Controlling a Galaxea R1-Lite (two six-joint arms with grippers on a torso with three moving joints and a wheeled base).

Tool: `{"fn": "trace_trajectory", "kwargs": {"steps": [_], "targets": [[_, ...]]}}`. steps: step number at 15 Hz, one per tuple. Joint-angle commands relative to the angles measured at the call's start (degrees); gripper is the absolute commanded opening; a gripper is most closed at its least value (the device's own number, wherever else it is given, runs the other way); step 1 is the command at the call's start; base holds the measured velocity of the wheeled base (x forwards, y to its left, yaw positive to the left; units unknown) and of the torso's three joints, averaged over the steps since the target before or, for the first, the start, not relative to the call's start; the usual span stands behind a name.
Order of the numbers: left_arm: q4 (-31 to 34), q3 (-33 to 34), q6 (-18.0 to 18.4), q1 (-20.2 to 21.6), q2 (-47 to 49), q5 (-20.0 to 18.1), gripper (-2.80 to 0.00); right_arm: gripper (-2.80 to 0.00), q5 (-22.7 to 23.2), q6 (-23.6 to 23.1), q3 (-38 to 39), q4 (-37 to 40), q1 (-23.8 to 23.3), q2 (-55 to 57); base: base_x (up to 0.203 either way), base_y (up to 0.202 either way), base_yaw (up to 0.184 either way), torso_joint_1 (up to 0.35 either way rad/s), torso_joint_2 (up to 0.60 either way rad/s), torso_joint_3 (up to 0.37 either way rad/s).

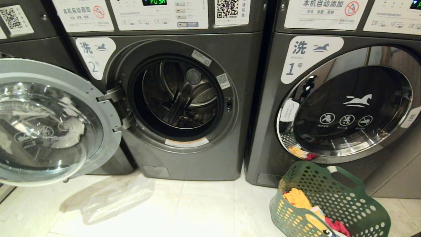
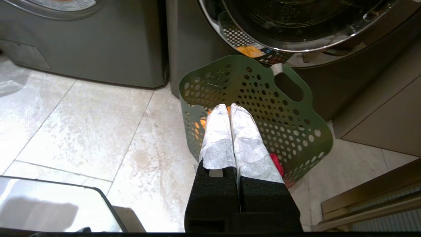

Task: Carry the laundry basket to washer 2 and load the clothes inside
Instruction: Open the lid of the washing machine

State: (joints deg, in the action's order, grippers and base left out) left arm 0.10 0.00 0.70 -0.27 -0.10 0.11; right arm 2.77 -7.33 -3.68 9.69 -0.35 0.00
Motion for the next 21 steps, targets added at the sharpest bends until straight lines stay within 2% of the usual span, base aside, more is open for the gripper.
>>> {"fn": "trace_trajectory", "kwargs": {"steps": [1, 14, 19, 21], "targets": [[0.0, 0.0, 0.0, 0.0, 0.0, 0.1, -2.80, -2.80, 0.0, -0.1, 0.0, 0.1, 0.0, 0.1, 0.000, 0.195, -0.002, 0.007, 0.00, 0.005], [0.0, 0.0, -0.1, 0.0, 0.1, 0.0, -2.80, -2.80, 0.0, 0.3, 0.0, 0.1, 0.0, 0.1, 0.000, 0.187, -0.002, 0.000, 0.00, 0.001], [0.0, 0.0, 0.1, 0.0, 0.1, 0.0, -2.80, -2.80, 0.1, 0.2, 0.0, 0.1, 0.0, 0.1, 0.000, 0.014, 0.000, 0.000, 0.00, 0.000], [0.0, 0.0, 0.1, 0.0, 0.1, 0.1, -2.80, -2.80, 0.0, 0.2, 0.0, 0.1, 0.0, 0.1, 0.130, 0.000, 0.001, 0.002, 0.00, 0.005]]}}
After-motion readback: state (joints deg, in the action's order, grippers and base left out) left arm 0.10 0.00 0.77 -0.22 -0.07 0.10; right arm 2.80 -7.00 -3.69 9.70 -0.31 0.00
